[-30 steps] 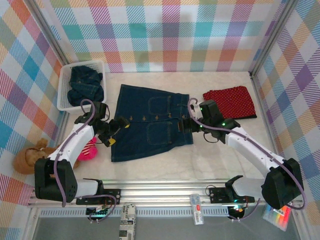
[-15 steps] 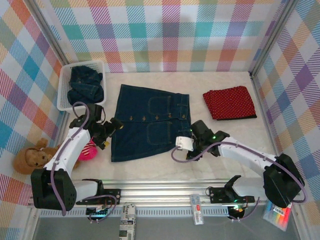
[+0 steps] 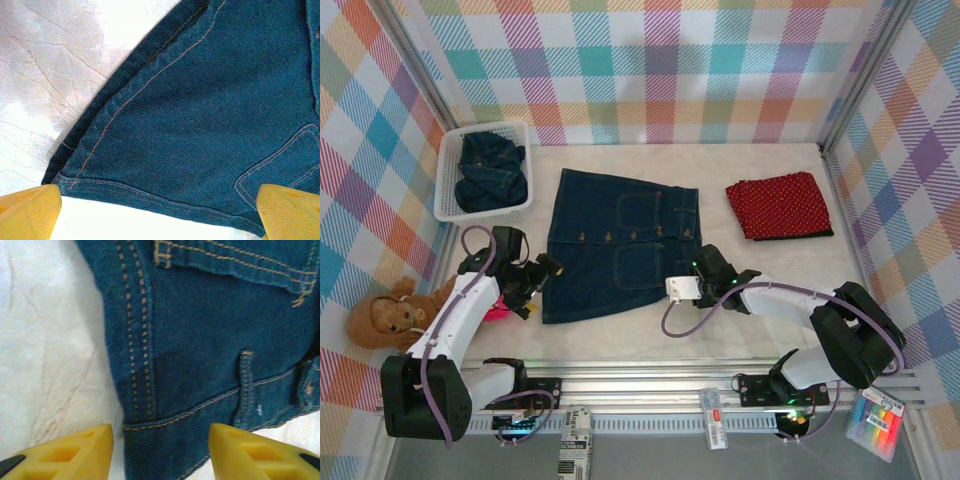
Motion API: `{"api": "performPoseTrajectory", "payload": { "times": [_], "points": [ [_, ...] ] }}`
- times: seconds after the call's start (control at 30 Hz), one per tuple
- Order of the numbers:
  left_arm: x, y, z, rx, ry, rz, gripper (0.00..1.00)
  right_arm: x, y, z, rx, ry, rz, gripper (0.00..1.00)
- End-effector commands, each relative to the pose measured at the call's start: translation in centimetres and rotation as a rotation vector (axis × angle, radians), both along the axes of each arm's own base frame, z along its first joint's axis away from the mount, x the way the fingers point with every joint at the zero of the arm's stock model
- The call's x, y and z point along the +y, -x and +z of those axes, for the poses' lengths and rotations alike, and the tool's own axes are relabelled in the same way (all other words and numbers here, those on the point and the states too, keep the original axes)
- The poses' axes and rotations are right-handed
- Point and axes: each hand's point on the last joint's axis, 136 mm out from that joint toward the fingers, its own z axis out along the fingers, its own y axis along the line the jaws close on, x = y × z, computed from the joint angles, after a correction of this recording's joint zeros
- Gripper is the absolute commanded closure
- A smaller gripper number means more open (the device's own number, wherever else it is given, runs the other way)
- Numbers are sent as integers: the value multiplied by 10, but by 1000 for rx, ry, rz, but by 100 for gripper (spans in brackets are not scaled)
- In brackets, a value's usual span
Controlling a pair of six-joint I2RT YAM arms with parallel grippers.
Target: Fold and stack the skirts
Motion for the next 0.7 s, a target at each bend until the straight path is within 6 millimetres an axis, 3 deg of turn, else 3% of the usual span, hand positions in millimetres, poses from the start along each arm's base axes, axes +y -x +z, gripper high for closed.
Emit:
{"api": "performPoseTrajectory", "payload": {
  "times": [0.0,0.13,0.33,0.4,0.6,0.67],
  "points": [
    [2,15,-10,54,11,38,2,4,-4,2,-37,11,49,47],
    [-7,26,-21,88,86,80,7,-2,3,-13,-11,48,66,47],
    [-9,41,-35,129,105,118,7,-11,-6,-23,-46,117,47,55],
    [-13,41,-37,130,119,122,8,-10,-10,-17,-74,113,45,62],
    [-19,39,-45,116,113,128,15,-5,-6,0,-75,74,69,96],
    [-16,38,-46,110,94,135,18,-4,0,1,-39,68,72,100]
  ]
}}
